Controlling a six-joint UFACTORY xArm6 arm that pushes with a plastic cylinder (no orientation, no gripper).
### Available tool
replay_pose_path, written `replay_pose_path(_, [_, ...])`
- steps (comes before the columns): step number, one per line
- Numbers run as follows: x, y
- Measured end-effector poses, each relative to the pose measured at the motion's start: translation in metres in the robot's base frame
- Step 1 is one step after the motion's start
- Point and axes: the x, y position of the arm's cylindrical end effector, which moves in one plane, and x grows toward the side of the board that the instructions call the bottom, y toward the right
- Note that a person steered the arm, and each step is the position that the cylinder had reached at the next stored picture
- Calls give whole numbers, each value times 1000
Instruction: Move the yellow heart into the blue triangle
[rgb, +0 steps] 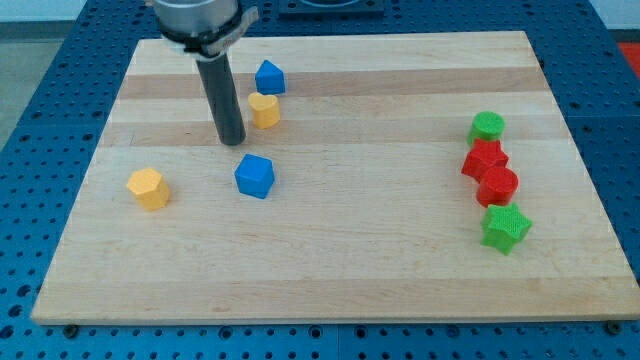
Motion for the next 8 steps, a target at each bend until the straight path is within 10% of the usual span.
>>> replay_pose_path(8, [-52, 10])
